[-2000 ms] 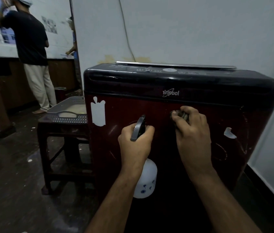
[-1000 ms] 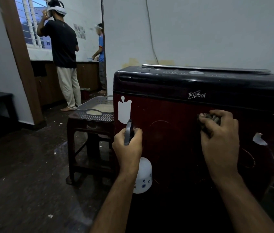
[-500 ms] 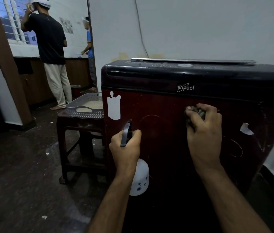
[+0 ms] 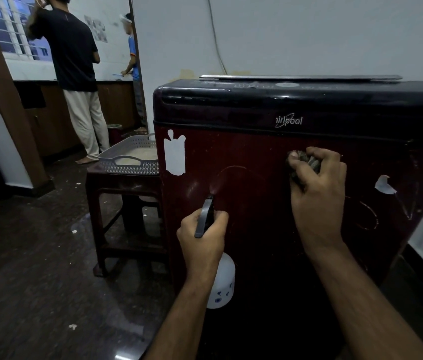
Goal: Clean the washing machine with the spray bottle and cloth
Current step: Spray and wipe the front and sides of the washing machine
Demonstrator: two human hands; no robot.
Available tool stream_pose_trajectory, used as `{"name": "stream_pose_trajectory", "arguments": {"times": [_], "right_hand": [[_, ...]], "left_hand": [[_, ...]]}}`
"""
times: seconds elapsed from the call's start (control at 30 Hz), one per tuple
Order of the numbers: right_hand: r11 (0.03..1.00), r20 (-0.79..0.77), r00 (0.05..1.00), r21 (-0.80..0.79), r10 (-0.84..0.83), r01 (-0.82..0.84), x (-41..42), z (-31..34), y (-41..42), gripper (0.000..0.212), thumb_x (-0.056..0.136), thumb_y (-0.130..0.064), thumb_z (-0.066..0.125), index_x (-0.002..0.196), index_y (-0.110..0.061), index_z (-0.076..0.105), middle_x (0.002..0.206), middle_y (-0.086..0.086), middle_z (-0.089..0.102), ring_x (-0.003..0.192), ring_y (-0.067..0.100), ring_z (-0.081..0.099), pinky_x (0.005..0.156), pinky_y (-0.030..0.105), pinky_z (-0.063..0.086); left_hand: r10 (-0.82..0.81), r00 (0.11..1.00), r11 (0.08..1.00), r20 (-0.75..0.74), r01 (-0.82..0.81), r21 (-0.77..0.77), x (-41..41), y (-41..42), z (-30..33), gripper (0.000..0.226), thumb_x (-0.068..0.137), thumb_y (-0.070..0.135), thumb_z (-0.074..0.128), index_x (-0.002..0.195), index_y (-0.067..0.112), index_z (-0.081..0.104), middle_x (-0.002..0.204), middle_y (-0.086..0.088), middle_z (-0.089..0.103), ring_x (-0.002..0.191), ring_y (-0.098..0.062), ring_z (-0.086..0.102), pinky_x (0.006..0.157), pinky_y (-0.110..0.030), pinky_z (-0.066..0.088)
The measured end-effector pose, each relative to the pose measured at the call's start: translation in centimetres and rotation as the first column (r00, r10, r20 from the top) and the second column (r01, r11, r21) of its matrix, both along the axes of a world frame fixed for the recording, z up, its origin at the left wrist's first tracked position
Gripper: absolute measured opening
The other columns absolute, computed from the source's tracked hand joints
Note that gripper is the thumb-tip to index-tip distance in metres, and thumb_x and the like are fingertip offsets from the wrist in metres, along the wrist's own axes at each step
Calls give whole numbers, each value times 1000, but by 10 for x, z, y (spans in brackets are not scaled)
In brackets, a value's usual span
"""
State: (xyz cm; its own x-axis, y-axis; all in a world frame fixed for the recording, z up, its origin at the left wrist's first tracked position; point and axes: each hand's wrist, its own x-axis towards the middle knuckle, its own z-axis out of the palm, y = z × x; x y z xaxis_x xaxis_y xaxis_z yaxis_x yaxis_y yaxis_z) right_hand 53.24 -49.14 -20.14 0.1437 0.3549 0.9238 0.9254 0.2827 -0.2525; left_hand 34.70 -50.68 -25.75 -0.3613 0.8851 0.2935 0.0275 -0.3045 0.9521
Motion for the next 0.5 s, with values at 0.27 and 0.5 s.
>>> {"name": "stream_pose_trajectory", "arguments": {"times": [0.27, 0.5], "right_hand": [[1000, 12, 1000, -21, -2, 3, 2, 1, -4, 26, 99, -15, 65, 125, -14, 69, 134, 11, 52, 115, 24, 51, 91, 45, 56], [986, 161, 977, -71, -136, 149, 6, -7, -10, 50, 93, -23, 73, 141, -19, 60, 144, 11, 49, 126, 28, 47, 96, 44, 53]], "left_hand": [[-186, 982, 982, -11, 186, -38, 11, -7, -4, 26, 89, 15, 70, 75, -4, 59, 68, -25, 60, 61, -24, 52, 55, -35, 40], [-197, 980, 979, -9, 197, -46, 29, -13, 1, 41, 88, 8, 68, 56, 12, 43, 54, -2, 44, 55, -24, 41, 54, -37, 35]]}}
